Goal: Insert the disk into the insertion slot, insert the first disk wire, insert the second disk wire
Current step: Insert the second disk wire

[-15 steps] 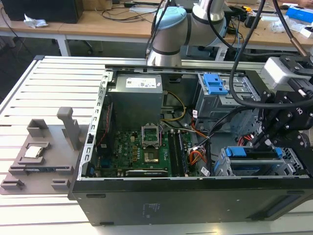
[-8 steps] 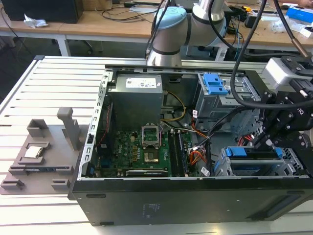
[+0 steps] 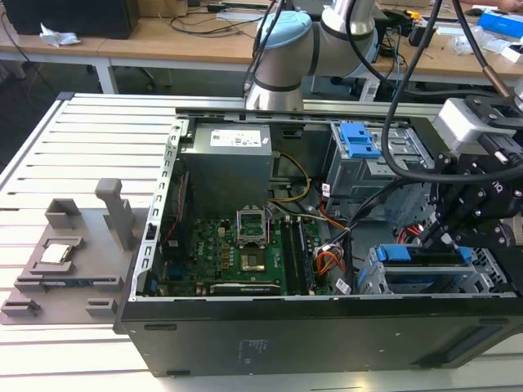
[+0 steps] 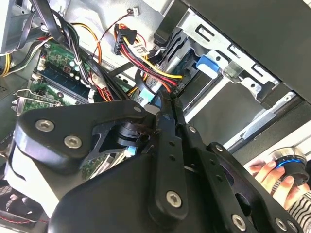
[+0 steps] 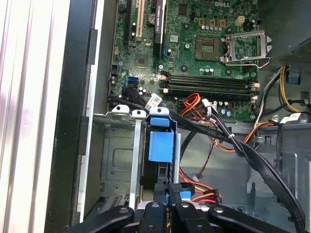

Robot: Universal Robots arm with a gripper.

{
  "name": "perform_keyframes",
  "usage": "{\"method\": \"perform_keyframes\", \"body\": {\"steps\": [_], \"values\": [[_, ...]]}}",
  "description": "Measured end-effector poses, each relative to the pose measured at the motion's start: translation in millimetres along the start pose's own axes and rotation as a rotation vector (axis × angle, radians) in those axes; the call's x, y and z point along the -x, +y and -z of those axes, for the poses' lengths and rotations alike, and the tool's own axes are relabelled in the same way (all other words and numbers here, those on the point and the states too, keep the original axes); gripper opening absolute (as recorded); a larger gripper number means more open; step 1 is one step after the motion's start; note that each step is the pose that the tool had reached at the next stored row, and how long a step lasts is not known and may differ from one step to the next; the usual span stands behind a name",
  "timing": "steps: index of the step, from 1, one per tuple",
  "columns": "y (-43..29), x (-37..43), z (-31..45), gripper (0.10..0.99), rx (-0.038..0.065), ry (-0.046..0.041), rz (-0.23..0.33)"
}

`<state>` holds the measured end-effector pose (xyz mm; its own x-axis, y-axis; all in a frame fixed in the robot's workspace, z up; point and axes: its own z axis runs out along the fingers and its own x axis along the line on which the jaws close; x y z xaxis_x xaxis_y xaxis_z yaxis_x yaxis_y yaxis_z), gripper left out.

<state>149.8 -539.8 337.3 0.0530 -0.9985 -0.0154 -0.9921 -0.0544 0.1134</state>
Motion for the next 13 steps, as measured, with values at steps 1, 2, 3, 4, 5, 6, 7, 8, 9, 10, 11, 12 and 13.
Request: {"method": "perform_keyframes", "body": {"steps": [1,2,3,4,5,6,7,8,9,10,11,12,13], "values": [[0.0,0.0,-0.9,0.145,0.0,-0.0015,0.0],[0.1,-0.1,-1.3,0.145,0.0,-0.0009,0.0],[0.0,-0.1,-1.4,0.145,0.0,-0.0004,0.0],[0.0,-0.1,-1.4,0.145,0.0,-0.0003,0.0],[0.0,-0.1,-1.4,0.145,0.0,-0.0002,0.0],[-0.1,-0.1,-1.6,0.145,0.0,-0.0006,0.0],[0.0,-0.1,-1.6,0.145,0.0,-0.0005,0.0],[-0.1,-0.1,-1.7,0.145,0.0,-0.0009,0.0],[-0.1,-0.1,-1.9,0.145,0.0,-0.0011,0.0],[-0.1,-0.1,-1.9,0.157,0.0,-0.001,0.0],[-0.1,-0.1,-1.9,0.22,0.0,-0.0011,0.0],[-0.1,-0.1,-1.4,0.22,0.0,-0.0008,0.0],[0.1,0.0,-0.1,0.22,0.0,-0.0017,0.0]]}}
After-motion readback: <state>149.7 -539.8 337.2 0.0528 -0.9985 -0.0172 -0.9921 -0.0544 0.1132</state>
